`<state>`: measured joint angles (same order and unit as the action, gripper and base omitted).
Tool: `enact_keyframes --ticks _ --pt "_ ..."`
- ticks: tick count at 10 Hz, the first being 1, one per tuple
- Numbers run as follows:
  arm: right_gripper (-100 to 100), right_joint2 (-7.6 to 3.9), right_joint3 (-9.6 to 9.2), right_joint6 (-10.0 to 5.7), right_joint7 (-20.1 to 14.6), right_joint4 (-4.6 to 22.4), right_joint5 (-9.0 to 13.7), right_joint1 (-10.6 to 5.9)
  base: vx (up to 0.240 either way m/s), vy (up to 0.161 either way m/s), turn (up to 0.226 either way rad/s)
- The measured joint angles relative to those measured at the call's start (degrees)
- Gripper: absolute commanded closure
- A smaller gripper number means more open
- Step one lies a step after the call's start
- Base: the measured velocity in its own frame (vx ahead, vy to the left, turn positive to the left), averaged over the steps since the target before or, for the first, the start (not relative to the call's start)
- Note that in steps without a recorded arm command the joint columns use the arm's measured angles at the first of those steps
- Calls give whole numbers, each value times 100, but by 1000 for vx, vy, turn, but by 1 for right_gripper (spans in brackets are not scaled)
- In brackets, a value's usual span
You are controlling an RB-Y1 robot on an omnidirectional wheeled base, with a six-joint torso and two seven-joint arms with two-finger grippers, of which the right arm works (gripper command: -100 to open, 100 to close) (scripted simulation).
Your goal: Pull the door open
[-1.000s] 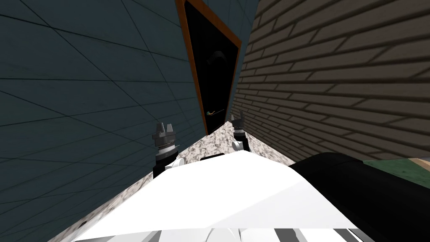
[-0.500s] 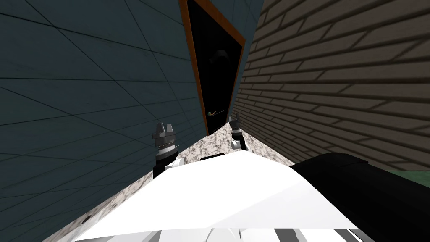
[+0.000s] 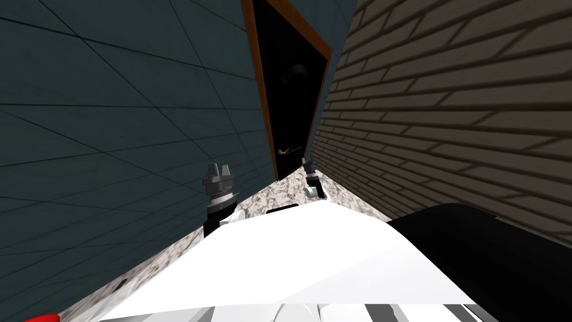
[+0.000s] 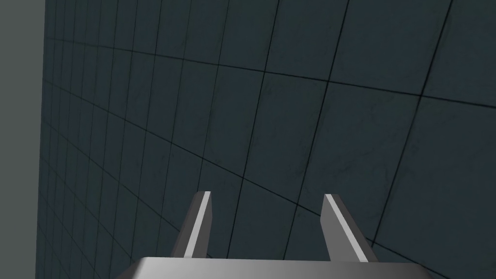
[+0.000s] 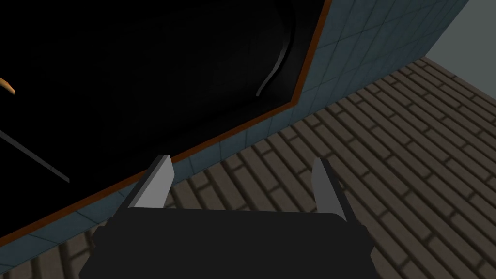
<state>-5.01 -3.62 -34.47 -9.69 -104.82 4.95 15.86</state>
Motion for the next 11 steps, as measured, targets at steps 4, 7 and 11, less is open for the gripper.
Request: enact_keyframes --ticks 4,7,11 --pt "-100 -95 -15 -47 0 586 -24 -295 47 -18 75" --pt "-100 -181 -22 -110 -8 1064 -41 -552 47 -21 73" --pt "-100 -279 -42 -221 -11 1748 -69 -870 44 -27 76"
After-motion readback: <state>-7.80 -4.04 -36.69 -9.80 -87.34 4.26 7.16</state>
